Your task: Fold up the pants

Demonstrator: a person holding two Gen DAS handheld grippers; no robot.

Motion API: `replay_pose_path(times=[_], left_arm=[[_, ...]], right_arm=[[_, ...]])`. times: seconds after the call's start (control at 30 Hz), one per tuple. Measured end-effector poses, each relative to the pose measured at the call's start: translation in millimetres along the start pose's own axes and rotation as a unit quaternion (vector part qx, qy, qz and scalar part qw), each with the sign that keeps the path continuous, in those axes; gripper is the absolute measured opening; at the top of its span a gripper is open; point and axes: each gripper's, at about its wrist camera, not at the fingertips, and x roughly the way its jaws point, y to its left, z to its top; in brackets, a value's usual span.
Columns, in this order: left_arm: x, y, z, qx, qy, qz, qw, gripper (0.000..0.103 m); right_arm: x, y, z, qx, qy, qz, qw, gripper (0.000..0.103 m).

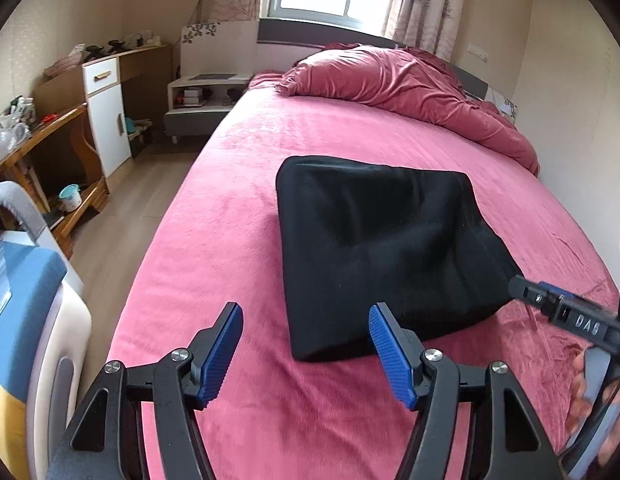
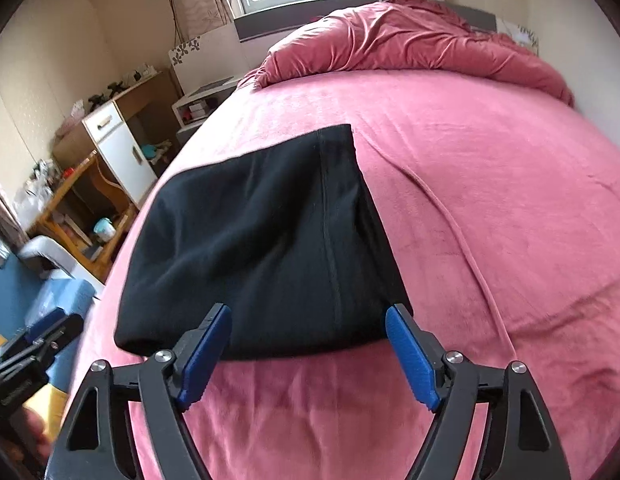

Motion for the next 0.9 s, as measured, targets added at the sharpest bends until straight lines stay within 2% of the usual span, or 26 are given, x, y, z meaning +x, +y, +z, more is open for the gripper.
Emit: replay_pose_path(times=[0.4, 0.7, 0.9], left_arm=[[-31, 4, -45, -0.008, -0.006, 0.032, 0.9994, 0.068], [-49, 0, -58, -0.003, -0.015, 0.035, 0.9993, 0.068], [-54, 1, -58, 0.002, -0.024, 0.061, 0.9978, 0.068]], right_arm=[[-31, 30, -51, -0.007, -0.027, -0.04, 0.999, 0.084], [-48, 47, -73, -0.037, -0.037, -0.057, 0.997, 0.085], [-51, 54, -82, -0.047, -0.036, -0.062, 0.996, 0.085]])
